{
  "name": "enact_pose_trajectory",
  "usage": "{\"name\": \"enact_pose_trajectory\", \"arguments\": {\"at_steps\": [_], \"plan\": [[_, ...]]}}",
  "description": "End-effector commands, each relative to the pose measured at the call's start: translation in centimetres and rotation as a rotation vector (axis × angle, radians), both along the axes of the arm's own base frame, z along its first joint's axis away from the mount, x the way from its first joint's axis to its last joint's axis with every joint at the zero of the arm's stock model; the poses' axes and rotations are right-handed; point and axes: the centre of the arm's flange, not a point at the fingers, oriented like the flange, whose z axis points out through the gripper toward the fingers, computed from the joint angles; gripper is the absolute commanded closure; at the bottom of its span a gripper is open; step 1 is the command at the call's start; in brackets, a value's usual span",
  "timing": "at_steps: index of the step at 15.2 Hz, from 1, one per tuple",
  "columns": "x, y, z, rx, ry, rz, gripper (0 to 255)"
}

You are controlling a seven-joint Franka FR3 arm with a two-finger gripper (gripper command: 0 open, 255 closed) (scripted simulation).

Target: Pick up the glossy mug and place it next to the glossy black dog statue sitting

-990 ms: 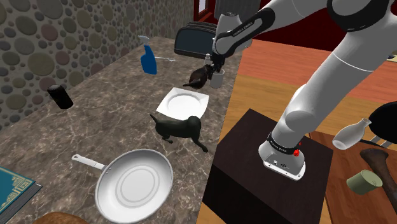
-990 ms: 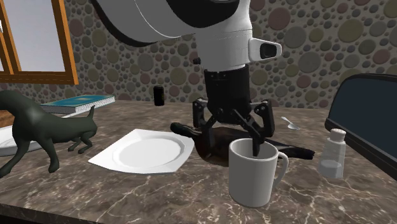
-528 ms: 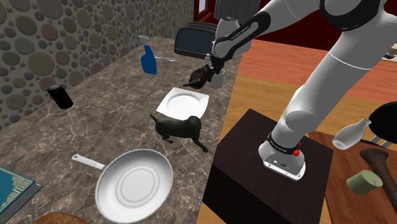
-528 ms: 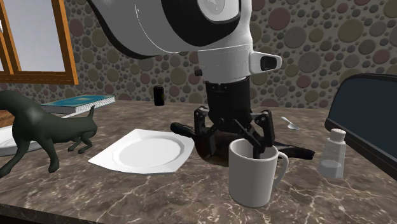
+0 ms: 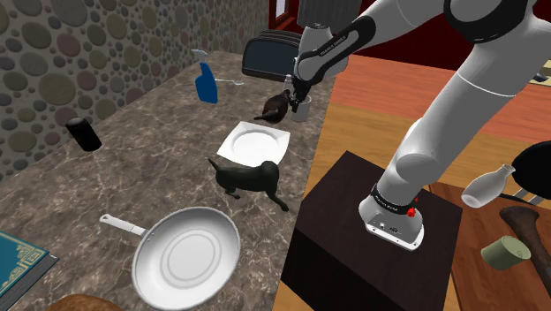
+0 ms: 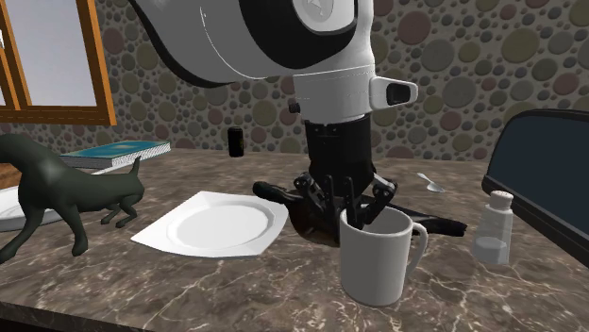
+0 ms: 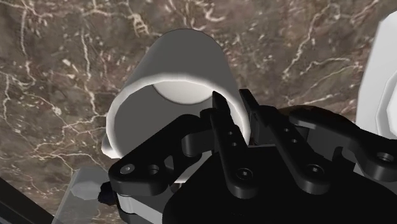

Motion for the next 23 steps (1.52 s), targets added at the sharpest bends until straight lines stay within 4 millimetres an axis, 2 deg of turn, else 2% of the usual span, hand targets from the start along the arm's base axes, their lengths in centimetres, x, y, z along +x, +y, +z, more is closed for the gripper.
{"name": "enact_pose_trajectory", "arguments": {"at_steps": [1, 5, 23], "plan": [[0.0, 0.0, 0.0, 0.000, 0.000, 0.000, 255], [0.0, 0.0, 0.0, 0.000, 0.000, 0.000, 255], [0.0, 0.0, 9.5, 0.000, 0.000, 0.000, 255]]}}
